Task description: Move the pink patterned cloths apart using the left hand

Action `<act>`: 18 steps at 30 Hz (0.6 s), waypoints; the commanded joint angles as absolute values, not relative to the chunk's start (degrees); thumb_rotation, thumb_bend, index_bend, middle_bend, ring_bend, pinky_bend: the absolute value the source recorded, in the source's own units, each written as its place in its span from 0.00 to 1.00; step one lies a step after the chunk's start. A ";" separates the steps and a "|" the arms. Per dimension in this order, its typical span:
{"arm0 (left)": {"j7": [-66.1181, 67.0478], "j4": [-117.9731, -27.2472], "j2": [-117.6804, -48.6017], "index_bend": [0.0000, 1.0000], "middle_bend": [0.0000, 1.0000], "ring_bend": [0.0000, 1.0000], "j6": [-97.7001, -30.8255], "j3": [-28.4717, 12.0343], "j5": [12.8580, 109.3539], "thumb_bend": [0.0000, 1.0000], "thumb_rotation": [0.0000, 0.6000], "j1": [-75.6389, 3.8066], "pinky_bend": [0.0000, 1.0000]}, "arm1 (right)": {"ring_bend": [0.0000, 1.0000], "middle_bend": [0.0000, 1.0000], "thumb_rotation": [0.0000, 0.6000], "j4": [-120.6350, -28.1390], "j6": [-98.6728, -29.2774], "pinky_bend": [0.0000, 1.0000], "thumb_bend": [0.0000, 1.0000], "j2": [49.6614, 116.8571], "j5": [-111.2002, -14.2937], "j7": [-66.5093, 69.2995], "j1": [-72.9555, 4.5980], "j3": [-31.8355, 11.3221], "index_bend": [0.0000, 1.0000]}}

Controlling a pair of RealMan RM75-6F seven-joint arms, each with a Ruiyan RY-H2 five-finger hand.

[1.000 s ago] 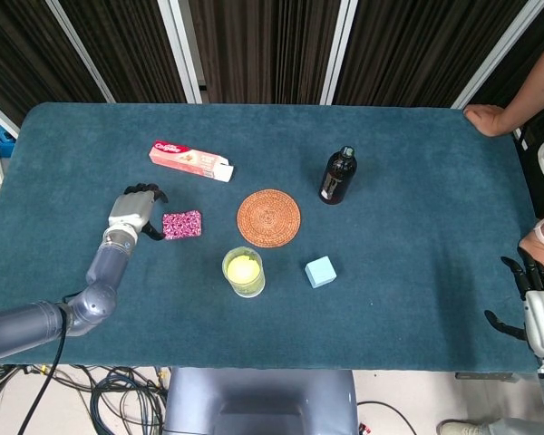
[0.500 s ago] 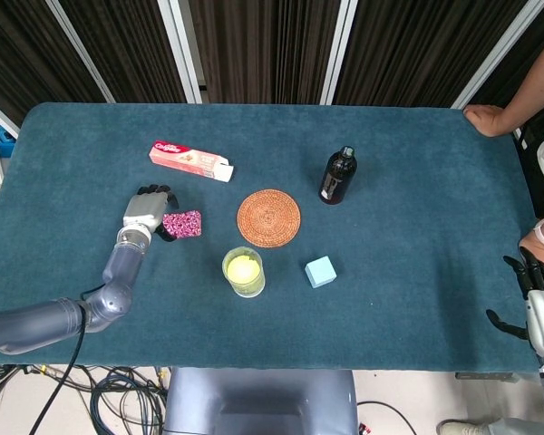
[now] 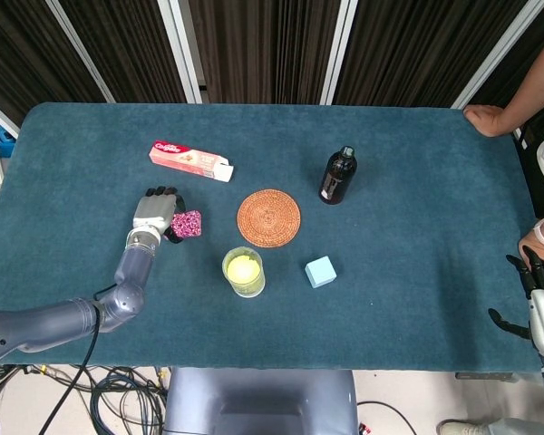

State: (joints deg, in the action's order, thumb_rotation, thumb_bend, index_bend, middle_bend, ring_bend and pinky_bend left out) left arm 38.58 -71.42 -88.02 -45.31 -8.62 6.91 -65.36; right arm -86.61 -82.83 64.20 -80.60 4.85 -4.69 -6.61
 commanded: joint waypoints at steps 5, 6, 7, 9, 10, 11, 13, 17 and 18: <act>39.21 -70.54 -88.53 0.41 0.17 0.00 -45.25 -8.87 6.34 0.15 1.00 -65.46 0.00 | 0.07 0.01 1.00 -86.58 -82.68 0.19 0.18 64.18 -80.40 4.89 -4.72 -6.69 0.13; 39.39 -70.46 -88.58 0.41 0.17 0.00 -45.18 -8.87 6.18 0.15 1.00 -65.48 0.00 | 0.07 0.01 1.00 -86.57 -82.68 0.19 0.18 64.21 -80.41 4.90 -4.72 -6.69 0.13; 39.43 -70.44 -88.60 0.42 0.17 0.00 -45.16 -8.95 6.09 0.16 1.00 -65.47 0.00 | 0.07 0.01 1.00 -86.57 -82.65 0.19 0.18 64.21 -80.43 4.86 -4.73 -6.67 0.13; 39.48 -70.41 -88.64 0.42 0.18 0.00 -45.16 -9.02 6.05 0.16 1.00 -65.46 0.00 | 0.07 0.01 1.00 -86.56 -82.58 0.19 0.18 64.21 -80.41 4.82 -4.76 -6.67 0.13; 39.51 -70.41 -88.66 0.43 0.18 0.00 -45.16 -9.05 6.05 0.16 1.00 -65.46 0.00 | 0.07 0.01 1.00 -86.56 -82.55 0.19 0.18 64.22 -80.38 4.80 -4.77 -6.68 0.13; 39.58 -70.42 -88.66 0.43 0.18 0.00 -45.14 -9.07 6.03 0.16 1.00 -65.45 0.00 | 0.07 0.01 1.00 -86.56 -82.48 0.19 0.18 64.23 -80.33 4.75 -4.80 -6.69 0.13; 39.99 -70.47 -88.62 0.44 0.18 0.00 -45.00 -8.92 5.81 0.16 1.00 -65.47 0.00 | 0.07 0.01 1.00 -86.62 -82.33 0.19 0.18 64.25 -80.16 4.61 -4.83 -6.71 0.13; 40.22 -70.06 -88.84 0.44 0.18 0.00 -45.24 -9.11 5.54 0.16 1.00 -65.47 0.00 | 0.07 0.01 1.00 -86.71 -82.32 0.19 0.18 64.22 -80.16 4.57 -4.84 -6.72 0.13; 40.27 -69.96 -88.90 0.44 0.18 0.00 -45.22 -9.15 5.49 0.16 1.00 -65.47 0.00 | 0.07 0.01 1.00 -86.73 -82.30 0.19 0.18 64.21 -80.15 4.57 -4.83 -6.71 0.13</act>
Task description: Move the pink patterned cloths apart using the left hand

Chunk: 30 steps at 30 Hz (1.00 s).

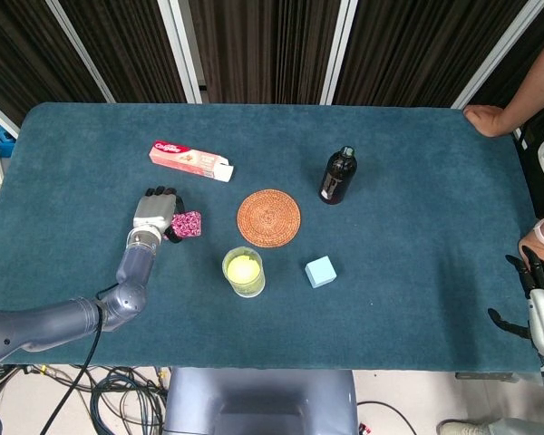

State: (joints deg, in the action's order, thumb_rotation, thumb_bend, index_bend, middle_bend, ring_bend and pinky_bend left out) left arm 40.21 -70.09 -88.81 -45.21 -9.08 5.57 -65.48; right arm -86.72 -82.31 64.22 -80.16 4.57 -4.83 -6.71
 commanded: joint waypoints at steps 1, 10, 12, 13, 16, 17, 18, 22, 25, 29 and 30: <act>40.35 -69.85 -88.94 0.44 0.18 0.00 -45.17 -9.16 5.43 0.16 1.00 -65.46 0.00 | 0.07 0.01 1.00 -86.73 -82.27 0.19 0.18 64.20 -80.13 4.58 -4.83 -6.70 0.13; 41.04 -69.06 -89.52 0.45 0.18 0.00 -44.79 -9.34 5.10 0.19 1.00 -65.60 0.00 | 0.07 0.01 1.00 -86.77 -82.02 0.19 0.18 64.12 -79.88 4.60 -4.88 -6.76 0.13; 41.09 -68.88 -89.65 0.46 0.18 0.00 -44.68 -9.44 5.06 0.20 1.00 -65.58 0.00 | 0.07 0.01 1.00 -86.81 -82.02 0.19 0.18 64.07 -79.85 4.66 -4.86 -6.77 0.13; 41.08 -68.85 -89.68 0.47 0.18 0.00 -44.66 -9.48 5.07 0.21 1.00 -65.55 0.00 | 0.07 0.01 1.00 -86.82 -82.05 0.19 0.18 64.05 -79.84 4.69 -4.83 -6.78 0.13; 41.03 -68.76 -89.77 0.48 0.19 0.00 -44.64 -9.62 5.27 0.24 1.00 -65.46 0.00 | 0.07 0.01 1.00 -86.83 -82.10 0.19 0.18 64.03 -79.85 4.76 -4.81 -6.80 0.13; 40.99 -68.77 -89.77 0.49 0.19 0.00 -44.65 -9.70 5.29 0.24 1.00 -65.44 0.00 | 0.07 0.01 1.00 -86.83 -82.10 0.19 0.18 64.02 -79.88 4.76 -4.81 -6.78 0.13; 40.98 -68.81 -89.76 0.49 0.19 0.00 -44.68 -9.77 5.34 0.24 1.00 -65.43 0.00 | 0.07 0.01 1.00 -86.83 -82.11 0.19 0.18 64.02 -79.88 4.76 -4.82 -6.80 0.13; 40.96 -68.98 -89.63 0.51 0.20 0.00 -44.82 -10.03 5.56 0.25 1.00 -65.41 0.00 | 0.07 0.01 1.00 -86.84 -82.03 0.19 0.18 64.02 -79.86 4.74 -4.85 -6.79 0.13; 40.98 -69.32 -89.41 0.51 0.20 0.00 -45.07 -10.24 5.74 0.26 1.00 -65.42 0.00 | 0.07 0.01 1.00 -86.88 -82.00 0.19 0.18 64.01 -79.81 4.70 -4.85 -6.80 0.13; 41.38 -69.84 -89.08 0.51 0.20 0.00 -45.46 -10.20 5.81 0.26 1.00 -65.43 0.00 | 0.07 0.01 1.00 -86.91 -81.97 0.19 0.18 64.01 -79.79 4.68 -4.87 -6.81 0.13; 41.43 -69.93 -89.02 0.51 0.20 0.00 -45.48 -10.18 5.76 0.26 1.00 -65.41 0.00 | 0.07 0.01 1.00 -86.92 -81.96 0.19 0.18 63.99 -79.80 4.70 -4.87 -6.81 0.13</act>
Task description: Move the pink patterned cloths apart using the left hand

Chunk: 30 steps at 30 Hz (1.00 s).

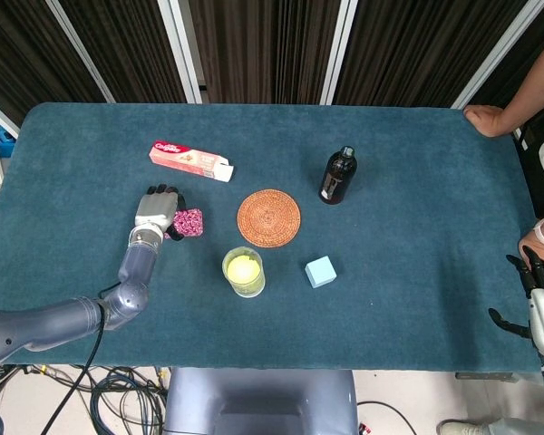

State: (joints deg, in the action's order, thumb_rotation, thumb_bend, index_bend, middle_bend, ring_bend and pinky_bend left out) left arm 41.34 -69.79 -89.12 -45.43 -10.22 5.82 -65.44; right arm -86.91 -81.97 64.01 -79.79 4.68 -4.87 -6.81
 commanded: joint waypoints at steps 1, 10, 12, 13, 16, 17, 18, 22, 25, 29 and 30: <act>41.43 -69.99 -88.97 0.51 0.20 0.00 -45.48 -10.20 5.71 0.26 1.00 -65.38 0.00 | 0.07 0.01 1.00 -86.93 -81.97 0.19 0.18 63.97 -79.79 4.72 -4.85 -6.81 0.13; 41.07 -70.79 -88.27 0.52 0.20 0.00 -45.29 -10.45 6.09 0.26 1.00 -65.04 0.00 | 0.07 0.01 1.00 -86.99 -81.96 0.19 0.18 63.92 -79.75 4.79 -4.83 -6.82 0.13; 40.78 -70.86 -88.14 0.52 0.20 0.00 -45.25 -10.62 6.21 0.26 1.00 -64.96 0.00 | 0.07 0.01 1.00 -87.00 -81.92 0.19 0.18 63.92 -79.73 4.71 -4.84 -6.81 0.13; 40.64 -70.89 -88.10 0.52 0.20 0.00 -45.23 -10.68 6.30 0.26 1.00 -64.91 0.00 | 0.07 0.01 1.00 -87.03 -81.89 0.19 0.18 63.90 -79.72 4.70 -4.84 -6.80 0.13; 40.35 -71.17 -87.91 0.52 0.20 0.00 -45.20 -10.69 6.77 0.26 1.00 -64.76 0.00 | 0.07 0.01 1.00 -87.08 -81.96 0.19 0.18 63.84 -79.69 4.75 -4.82 -6.85 0.13; 40.25 -71.44 -87.76 0.52 0.20 0.00 -45.24 -10.70 6.91 0.26 1.00 -64.70 0.00 | 0.07 0.01 1.00 -87.12 -82.00 0.19 0.18 63.83 -79.68 4.76 -4.79 -6.85 0.13; 40.20 -71.72 -87.62 0.52 0.20 0.00 -45.35 -10.70 7.06 0.26 1.00 -64.67 0.00 | 0.07 0.01 1.00 -87.10 -82.01 0.19 0.18 63.84 -79.65 4.78 -4.78 -6.86 0.13; 40.06 -73.20 -86.88 0.53 0.20 0.00 -46.14 -10.66 7.87 0.26 1.00 -64.54 0.00 | 0.07 0.01 1.00 -87.07 -81.95 0.19 0.18 63.86 -79.64 4.81 -4.79 -6.85 0.13; 39.96 -73.88 -86.49 0.53 0.20 0.00 -46.69 -10.62 8.09 0.26 1.00 -64.41 0.00 | 0.07 0.01 1.00 -87.11 -81.95 0.19 0.18 63.84 -79.70 4.81 -4.80 -6.84 0.13; 39.52 -74.56 -86.03 0.53 0.20 0.00 -46.72 -10.62 8.47 0.26 1.00 -64.11 0.00 | 0.07 0.01 1.00 -87.13 -82.06 0.19 0.18 63.78 -79.60 4.84 -4.72 -6.89 0.13; 39.42 -75.00 -85.84 0.53 0.20 0.00 -46.79 -10.59 8.77 0.26 1.00 -64.02 0.00 | 0.07 0.01 1.00 -87.12 -82.08 0.19 0.18 63.80 -79.54 4.86 -4.70 -6.92 0.13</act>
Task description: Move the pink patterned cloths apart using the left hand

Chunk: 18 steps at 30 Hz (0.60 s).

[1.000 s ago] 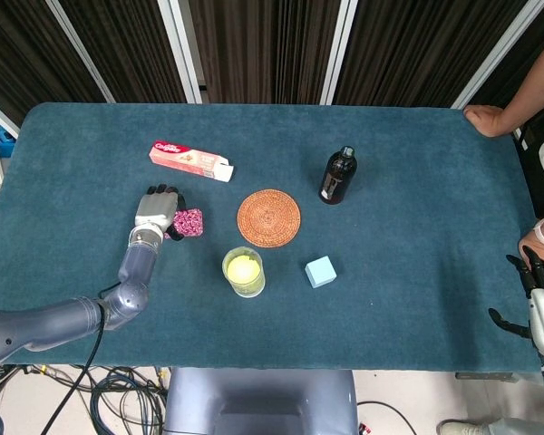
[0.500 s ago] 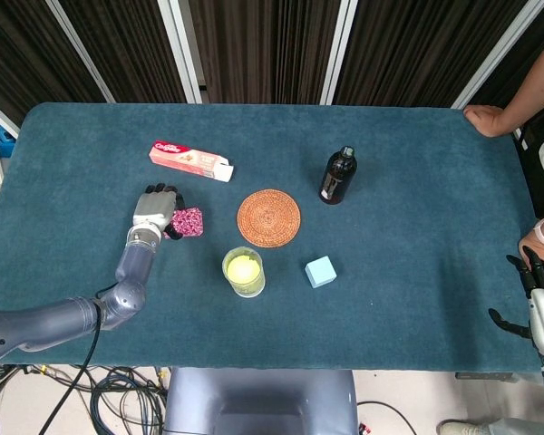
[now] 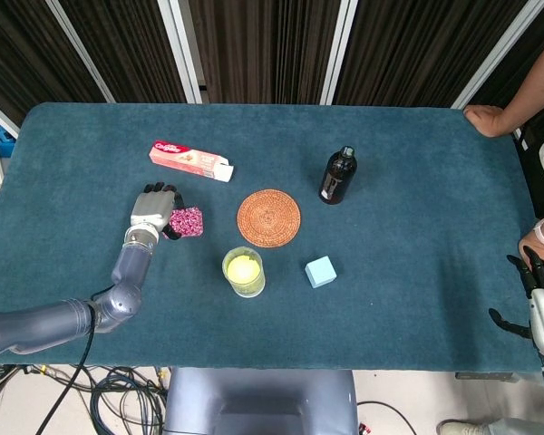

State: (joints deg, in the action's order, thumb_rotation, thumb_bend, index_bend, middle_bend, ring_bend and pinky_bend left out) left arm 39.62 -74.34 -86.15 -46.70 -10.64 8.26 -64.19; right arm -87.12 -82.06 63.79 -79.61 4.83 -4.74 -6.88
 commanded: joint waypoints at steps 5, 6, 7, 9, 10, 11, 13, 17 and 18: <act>38.18 -80.91 -83.16 0.53 0.20 0.00 -48.73 -10.44 11.42 0.26 1.00 -62.83 0.00 | 0.07 0.01 1.00 -87.05 -81.99 0.19 0.18 63.84 -79.48 4.92 -4.74 -6.95 0.13; 38.02 -82.07 -82.64 0.53 0.20 0.00 -49.29 -10.33 11.80 0.26 1.00 -62.57 0.00 | 0.07 0.01 1.00 -87.04 -81.96 0.19 0.18 63.84 -79.49 4.91 -4.76 -6.95 0.13; 37.95 -83.22 -82.13 0.53 0.20 0.00 -49.92 -10.17 12.11 0.27 1.00 -62.32 0.00 | 0.07 0.01 1.00 -87.04 -81.90 0.19 0.18 63.84 -79.51 4.91 -4.79 -6.94 0.13; 38.14 -86.06 -80.95 0.53 0.20 0.00 -51.55 -9.60 12.87 0.28 1.00 -61.81 0.00 | 0.07 0.01 1.00 -87.06 -81.88 0.19 0.18 63.80 -79.56 4.95 -4.79 -6.90 0.13; 38.28 -87.40 -80.34 0.53 0.20 0.00 -52.13 -9.32 13.07 0.28 1.00 -61.60 0.00 | 0.07 0.01 1.00 -87.06 -81.91 0.19 0.18 63.77 -79.54 4.98 -4.76 -6.91 0.13; 38.35 -88.67 -79.75 0.53 0.20 0.00 -52.71 -9.16 13.11 0.28 1.00 -61.40 0.00 | 0.07 0.01 1.00 -87.10 -81.95 0.19 0.18 63.77 -79.54 4.98 -4.75 -6.92 0.13; 38.36 -91.03 -78.68 0.53 0.20 0.00 -53.69 -8.87 13.24 0.28 1.00 -60.98 0.00 | 0.07 0.01 1.00 -87.22 -82.11 0.19 0.18 63.70 -79.53 5.02 -4.66 -6.95 0.13; 38.03 -96.92 -76.38 0.53 0.20 0.00 -56.89 -7.95 14.43 0.28 1.00 -59.52 0.00 | 0.07 0.01 1.00 -87.28 -82.27 0.19 0.18 63.65 -79.54 5.08 -4.56 -6.96 0.13; 37.81 -98.24 -76.04 0.53 0.20 0.00 -57.78 -7.76 14.85 0.28 1.00 -59.11 0.00 | 0.07 0.01 1.00 -87.27 -82.24 0.19 0.18 63.65 -79.53 5.07 -4.58 -6.96 0.13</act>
State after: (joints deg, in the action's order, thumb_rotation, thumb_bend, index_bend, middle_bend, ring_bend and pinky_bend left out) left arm 38.15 -95.55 -77.46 -55.71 -8.47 13.82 -60.22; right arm -87.27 -82.26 63.65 -79.53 5.07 -4.57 -6.96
